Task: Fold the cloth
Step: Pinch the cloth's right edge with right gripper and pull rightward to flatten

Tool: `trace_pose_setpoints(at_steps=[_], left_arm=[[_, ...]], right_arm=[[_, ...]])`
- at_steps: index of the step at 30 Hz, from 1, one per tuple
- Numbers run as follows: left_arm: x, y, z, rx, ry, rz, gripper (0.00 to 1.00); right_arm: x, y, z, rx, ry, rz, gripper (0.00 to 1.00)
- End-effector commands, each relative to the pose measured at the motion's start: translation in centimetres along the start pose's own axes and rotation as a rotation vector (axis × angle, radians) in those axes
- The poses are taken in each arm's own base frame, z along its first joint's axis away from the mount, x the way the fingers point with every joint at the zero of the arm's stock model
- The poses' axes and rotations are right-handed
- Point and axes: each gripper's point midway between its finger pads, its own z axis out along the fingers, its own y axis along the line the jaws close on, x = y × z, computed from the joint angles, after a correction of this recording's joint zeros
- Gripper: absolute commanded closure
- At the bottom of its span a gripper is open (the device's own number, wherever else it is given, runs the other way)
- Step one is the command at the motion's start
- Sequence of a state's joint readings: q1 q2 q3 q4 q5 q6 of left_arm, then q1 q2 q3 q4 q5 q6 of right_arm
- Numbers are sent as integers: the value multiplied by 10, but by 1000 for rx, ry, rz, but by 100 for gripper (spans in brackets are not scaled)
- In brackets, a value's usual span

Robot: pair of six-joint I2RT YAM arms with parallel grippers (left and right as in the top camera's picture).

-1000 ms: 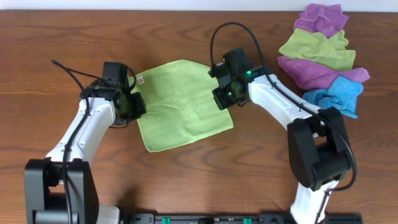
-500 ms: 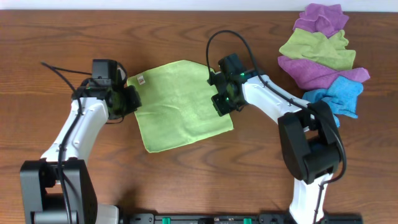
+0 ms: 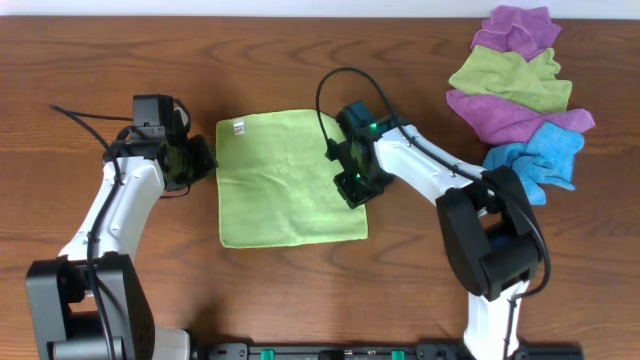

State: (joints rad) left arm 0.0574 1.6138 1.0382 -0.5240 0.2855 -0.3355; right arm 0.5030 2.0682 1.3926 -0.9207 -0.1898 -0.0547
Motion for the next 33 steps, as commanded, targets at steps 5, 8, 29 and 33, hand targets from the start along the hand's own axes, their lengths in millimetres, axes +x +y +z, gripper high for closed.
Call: trace_pose_setpoints(at_steps=[5, 8, 29, 33], left_arm=[[-8, -4, -7, 13, -28, 23, 94], [-6, -4, -6, 12, -24, 25, 94], [92, -32, 23, -74, 184, 177, 94], [107, -37, 27, -77, 205, 212, 94]], right_arm=[[5, 3, -6, 6, 9, 36, 98], [-1, 8, -27, 8, -48, 24, 98], [-26, -18, -143, -471, -517, 24, 1], [-32, -8, -130, -592, -510, -16, 1]])
